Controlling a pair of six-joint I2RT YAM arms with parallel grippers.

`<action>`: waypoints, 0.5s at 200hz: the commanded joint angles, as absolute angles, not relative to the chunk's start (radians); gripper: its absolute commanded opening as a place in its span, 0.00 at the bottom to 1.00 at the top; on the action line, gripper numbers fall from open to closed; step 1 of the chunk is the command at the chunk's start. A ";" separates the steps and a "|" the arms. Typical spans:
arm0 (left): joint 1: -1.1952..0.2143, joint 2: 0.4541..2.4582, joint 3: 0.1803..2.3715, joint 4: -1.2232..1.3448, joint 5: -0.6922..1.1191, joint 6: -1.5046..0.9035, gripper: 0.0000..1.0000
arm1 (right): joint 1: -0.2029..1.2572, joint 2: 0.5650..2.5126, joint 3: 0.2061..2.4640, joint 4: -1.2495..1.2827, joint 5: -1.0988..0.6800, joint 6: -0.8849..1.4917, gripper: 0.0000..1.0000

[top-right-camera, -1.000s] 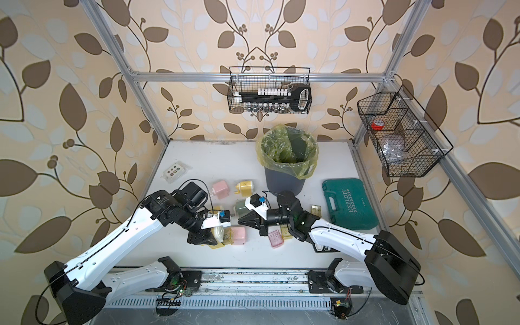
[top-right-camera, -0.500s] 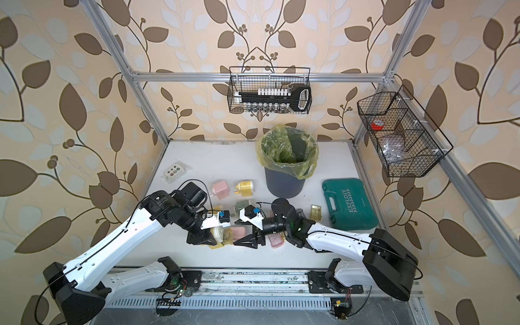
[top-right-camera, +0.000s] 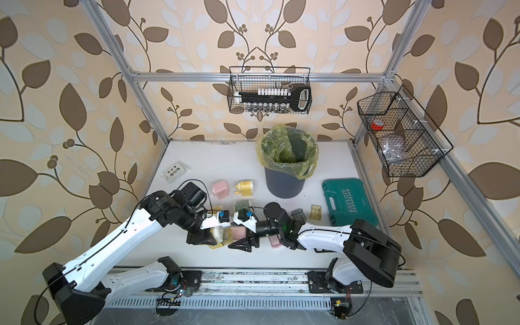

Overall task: Take out the pencil sharpener tray and clean the shavings
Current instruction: Open the container of the pencil sharpener.

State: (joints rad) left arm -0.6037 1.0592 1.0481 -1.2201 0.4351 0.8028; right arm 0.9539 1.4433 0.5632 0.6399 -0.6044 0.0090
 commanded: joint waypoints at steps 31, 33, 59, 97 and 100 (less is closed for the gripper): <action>-0.615 1.043 1.092 -1.238 0.446 0.792 0.00 | 0.962 1.491 0.623 0.690 -0.616 0.030 0.80; -0.615 1.043 1.092 -1.238 0.446 0.792 0.00 | 0.962 1.492 0.623 0.691 -0.617 0.031 0.80; -0.614 1.049 1.092 -1.239 0.448 0.790 0.00 | 0.963 1.503 0.637 0.700 -0.637 0.049 0.75; -0.614 1.049 1.095 -1.238 0.448 0.790 0.00 | 0.971 1.508 0.643 0.691 -0.660 0.057 0.71; -0.614 1.049 1.095 -1.239 0.448 0.790 0.00 | 0.970 1.508 0.643 0.690 -0.660 0.058 0.70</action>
State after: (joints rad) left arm -0.6037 1.0595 1.0515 -1.2301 0.4351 0.8009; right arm 0.9604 1.4918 0.6117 0.6792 -0.6266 0.0448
